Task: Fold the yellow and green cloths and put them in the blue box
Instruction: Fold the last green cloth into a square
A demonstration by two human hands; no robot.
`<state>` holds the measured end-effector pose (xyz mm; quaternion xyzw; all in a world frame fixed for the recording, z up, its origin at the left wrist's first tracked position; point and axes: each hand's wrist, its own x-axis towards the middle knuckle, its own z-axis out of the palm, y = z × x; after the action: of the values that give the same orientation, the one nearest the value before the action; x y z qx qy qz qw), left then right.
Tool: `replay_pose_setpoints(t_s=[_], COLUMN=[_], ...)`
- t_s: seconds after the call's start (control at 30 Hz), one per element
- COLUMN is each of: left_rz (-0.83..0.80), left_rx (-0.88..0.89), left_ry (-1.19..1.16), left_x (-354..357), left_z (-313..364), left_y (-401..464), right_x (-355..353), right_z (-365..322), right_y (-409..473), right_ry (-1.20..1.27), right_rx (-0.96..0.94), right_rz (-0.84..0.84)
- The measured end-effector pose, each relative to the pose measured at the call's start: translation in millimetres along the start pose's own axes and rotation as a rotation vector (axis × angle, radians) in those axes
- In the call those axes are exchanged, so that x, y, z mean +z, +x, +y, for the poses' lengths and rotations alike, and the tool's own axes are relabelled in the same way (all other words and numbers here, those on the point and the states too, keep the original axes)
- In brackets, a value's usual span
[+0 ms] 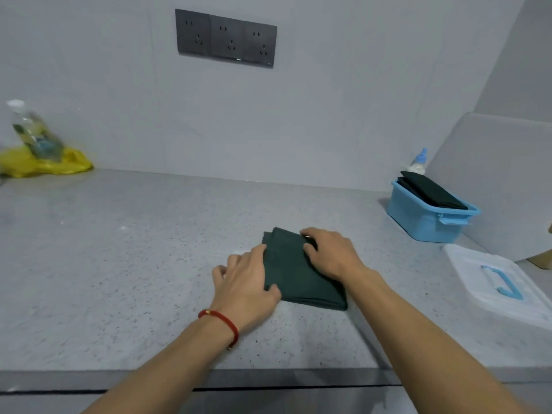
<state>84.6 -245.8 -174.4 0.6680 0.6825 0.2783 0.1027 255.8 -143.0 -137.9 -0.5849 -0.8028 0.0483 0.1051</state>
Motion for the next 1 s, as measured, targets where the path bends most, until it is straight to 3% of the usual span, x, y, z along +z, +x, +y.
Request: replay_pose_setpoints(t_s=[0.07, 0.13, 0.23, 0.33, 0.47, 0.63, 0.73, 0.77, 0.83, 0.9, 1.0], left_rz=[0.089, 0.174, 0.164, 0.175, 0.193, 0.216, 0.212, 0.214, 0.211, 0.179, 0.041], left_rx=[-0.020, -0.090, -0.213, -0.191, -0.196, -0.197, -0.198, -0.201, -0.204, -0.202, -0.146], left_ry=[0.056, 0.125, -0.166, -0.193, -0.252, -0.287, -0.270, -0.265, -0.243, -0.212, 0.003], left_x=[-8, -20, -20, -8, -6, -5, -5, -5, -3, -5, -14], left_z=[-12, -23, -24, -21, -25, -28, -28, -28, -27, -25, -15], left_y=[21, 44, 53, 47, 48, 48, 50, 51, 52, 52, 53], right_x=[7, 5, 6, 12, 23, 20, 20, 20, 24, 35, 43], right_z=[20, 34, 40, 36, 33, 26, 17, 13, 7, 5, 7], right_y=[-9, -16, -19, -17, -15, -16, -21, -22, -21, -20, -18], right_ry=[-0.030, 0.079, 0.311, 0.380, 0.300, 0.159, 0.010, 0.001, -0.011, -0.044, -0.046], right_rx=[0.084, 0.204, 0.262, 0.285, 0.347, 0.323, 0.060, -0.053, -0.215, -0.217, -0.169], right_rz=[0.155, 0.170, 0.140, 0.222, 0.251, 0.263, 0.453, 0.423, 0.183, -0.078, -0.183])
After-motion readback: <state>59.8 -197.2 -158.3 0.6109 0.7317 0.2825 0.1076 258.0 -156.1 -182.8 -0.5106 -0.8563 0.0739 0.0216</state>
